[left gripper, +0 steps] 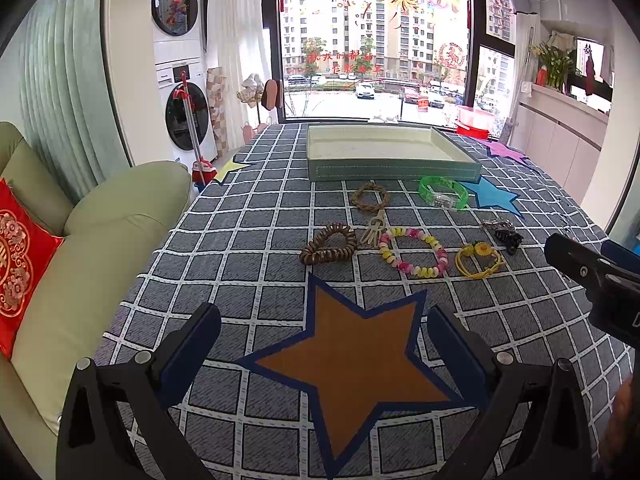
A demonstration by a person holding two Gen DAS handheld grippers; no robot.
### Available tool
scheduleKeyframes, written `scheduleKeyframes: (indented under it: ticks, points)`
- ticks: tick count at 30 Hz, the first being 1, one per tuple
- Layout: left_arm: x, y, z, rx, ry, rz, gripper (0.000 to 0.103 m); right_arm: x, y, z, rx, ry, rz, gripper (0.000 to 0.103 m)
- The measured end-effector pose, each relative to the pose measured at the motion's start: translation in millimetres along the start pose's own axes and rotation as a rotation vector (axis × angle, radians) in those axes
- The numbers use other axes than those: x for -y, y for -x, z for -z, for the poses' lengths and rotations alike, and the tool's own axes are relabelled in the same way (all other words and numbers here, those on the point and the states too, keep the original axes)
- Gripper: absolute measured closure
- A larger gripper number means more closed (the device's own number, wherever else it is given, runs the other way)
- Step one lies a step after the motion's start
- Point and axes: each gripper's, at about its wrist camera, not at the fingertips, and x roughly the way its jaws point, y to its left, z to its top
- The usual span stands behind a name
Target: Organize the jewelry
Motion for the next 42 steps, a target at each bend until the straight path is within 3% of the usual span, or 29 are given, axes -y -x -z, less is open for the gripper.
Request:
scheduleKeyframes:
  ticks: [16,22,32,42]
  points:
    - [1,-13,-5,-0.039,-0.024,0.016,0.000,8,-7,-1,-0.049,-0.015,-0.011,0.000]
    - [-11,-35,-24,-0.103,-0.018,0.054,0.000,30,-26,-15,-0.130,-0.035,0.028,0.000]
    - [-13,-88,-48,-0.202,-0.081,0.090,0.000,67,-82,-34,-0.293,-0.181,0.023,0.000]
    - [-5,-130,-51,-0.277,-0.086,0.110,0.002,57,-123,-29,-0.382,-0.229,0.036,0.029]
